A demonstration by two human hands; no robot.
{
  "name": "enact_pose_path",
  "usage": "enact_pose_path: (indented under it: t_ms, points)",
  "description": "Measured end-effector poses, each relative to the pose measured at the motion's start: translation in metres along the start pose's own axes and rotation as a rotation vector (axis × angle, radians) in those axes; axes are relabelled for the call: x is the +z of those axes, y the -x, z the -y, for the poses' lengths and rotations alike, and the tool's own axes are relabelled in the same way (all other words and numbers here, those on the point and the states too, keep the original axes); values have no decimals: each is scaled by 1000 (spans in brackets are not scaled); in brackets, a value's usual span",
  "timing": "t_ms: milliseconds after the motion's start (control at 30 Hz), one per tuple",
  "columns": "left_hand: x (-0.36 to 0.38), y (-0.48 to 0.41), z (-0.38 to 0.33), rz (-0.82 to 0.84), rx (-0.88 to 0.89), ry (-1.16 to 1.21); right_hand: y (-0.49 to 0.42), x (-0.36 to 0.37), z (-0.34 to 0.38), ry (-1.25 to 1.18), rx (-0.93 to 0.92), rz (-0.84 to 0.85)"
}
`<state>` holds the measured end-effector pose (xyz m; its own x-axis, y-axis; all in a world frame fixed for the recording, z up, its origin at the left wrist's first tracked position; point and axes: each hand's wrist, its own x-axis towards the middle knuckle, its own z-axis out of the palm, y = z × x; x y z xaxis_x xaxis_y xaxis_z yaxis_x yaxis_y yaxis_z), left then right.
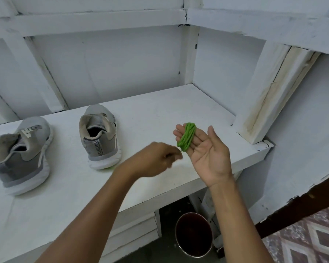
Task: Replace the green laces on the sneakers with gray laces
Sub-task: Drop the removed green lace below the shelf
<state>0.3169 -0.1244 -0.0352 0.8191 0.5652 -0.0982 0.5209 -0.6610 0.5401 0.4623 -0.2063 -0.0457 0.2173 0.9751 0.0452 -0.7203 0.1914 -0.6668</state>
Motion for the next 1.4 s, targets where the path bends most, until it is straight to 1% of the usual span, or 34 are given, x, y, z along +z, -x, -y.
enact_pose_path:
  t_ms: [67, 100, 133, 233, 300, 400, 500, 600, 667, 767, 833, 867, 933, 1000, 1033, 1100, 1200, 1400]
  points:
    - [1, 3, -7, 166, 16, -11, -3, -6, -3, 126, -33, -45]
    - [-3, 5, -11, 199, 33, -2, -3, -9, -4, 220, -35, -71]
    - [-10, 6, -15, 197, 56, 3, -3, -11, -5, 329, -26, -91]
    - [-37, 9, -22, 75, 106, 7, 3, -8, -5, 639, 19, -107]
    - [-52, 9, -21, -65, 114, 47, 9, -4, -2, 719, 40, -71]
    - [-59, 4, -12, -257, 84, 167, 12, 0, 3, 687, 69, -13]
    - [-41, -6, -2, -359, 40, 261, 13, 1, 8, 472, 93, 26]
    - [-9, -12, 4, -333, -16, 242, 7, -4, 9, 175, 30, 0]
    - [11, -11, 3, -255, -29, 189, 2, -11, 9, 139, -49, -43]
    - [30, -7, -10, -141, 29, 85, -2, -21, 5, 303, -144, -149]
    - [32, -6, -21, -102, 101, -1, -1, -26, 1, 526, -142, -206]
    - [31, -6, -26, -107, 131, -35, 1, -28, 0, 655, -122, -215]
    - [23, -8, -33, -169, 167, -72, 6, -29, 1, 908, -67, -202]
    - [11, -11, -36, -247, 153, -39, 13, -24, 4, 1102, -42, -209]
    - [6, -13, -35, -276, 131, 3, 16, -22, 6, 1125, -40, -204]
    - [1, -17, -33, -302, 99, 108, 21, -21, 11, 1075, -45, -180]
    - [7, -22, -31, -310, 102, 232, 26, -27, 16, 1063, -28, -208]
    - [41, -36, -45, -226, 116, 475, 43, -50, 27, 938, 8, -311]
